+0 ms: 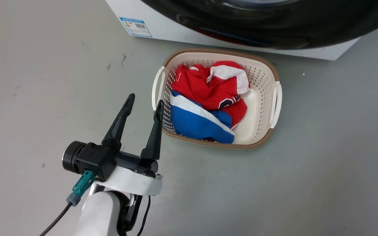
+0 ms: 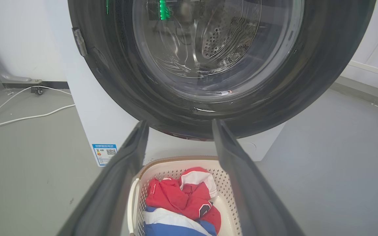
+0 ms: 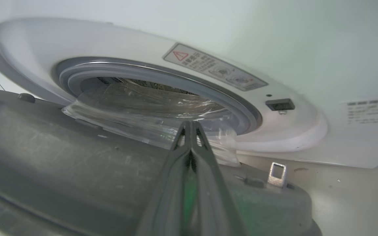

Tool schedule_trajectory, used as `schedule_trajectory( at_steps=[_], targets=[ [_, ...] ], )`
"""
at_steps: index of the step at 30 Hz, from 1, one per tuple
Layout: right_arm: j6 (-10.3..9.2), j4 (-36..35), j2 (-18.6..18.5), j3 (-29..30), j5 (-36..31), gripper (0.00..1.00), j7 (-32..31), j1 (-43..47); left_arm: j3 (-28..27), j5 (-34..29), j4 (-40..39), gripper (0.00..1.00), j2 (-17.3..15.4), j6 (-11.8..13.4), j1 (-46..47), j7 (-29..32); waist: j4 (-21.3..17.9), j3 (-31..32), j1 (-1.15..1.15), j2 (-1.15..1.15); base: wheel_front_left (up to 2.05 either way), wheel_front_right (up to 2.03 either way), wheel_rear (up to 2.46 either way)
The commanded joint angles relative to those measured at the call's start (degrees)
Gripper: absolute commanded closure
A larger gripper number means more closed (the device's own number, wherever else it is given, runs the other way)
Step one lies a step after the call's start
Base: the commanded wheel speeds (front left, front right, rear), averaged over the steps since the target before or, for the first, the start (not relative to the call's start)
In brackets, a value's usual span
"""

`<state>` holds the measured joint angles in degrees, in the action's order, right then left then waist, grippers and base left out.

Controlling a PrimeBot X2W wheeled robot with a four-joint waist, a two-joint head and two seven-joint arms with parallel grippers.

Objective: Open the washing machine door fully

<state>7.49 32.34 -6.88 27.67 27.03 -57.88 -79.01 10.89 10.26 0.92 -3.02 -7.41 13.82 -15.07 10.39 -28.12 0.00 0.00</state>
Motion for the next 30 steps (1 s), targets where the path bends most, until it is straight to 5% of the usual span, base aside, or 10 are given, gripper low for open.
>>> schedule_trajectory(
  at_steps=[1,30],
  targets=[
    [0.00,-0.33,1.09,-0.42,0.71,1.00,-0.61,1.96,-0.18,-0.07,0.12,0.00,0.09,-0.11,-0.41,-0.16,-0.19,0.74,0.00,0.00,0.00,0.00,0.00],
    [0.00,-10.14,4.14,-8.72,16.77,1.00,-6.52,31.50,-3.61,-1.01,1.58,0.00,0.16,-0.10,-12.98,-0.16,-0.14,20.27,0.00,0.00,0.00,0.00,0.00]
  ],
)
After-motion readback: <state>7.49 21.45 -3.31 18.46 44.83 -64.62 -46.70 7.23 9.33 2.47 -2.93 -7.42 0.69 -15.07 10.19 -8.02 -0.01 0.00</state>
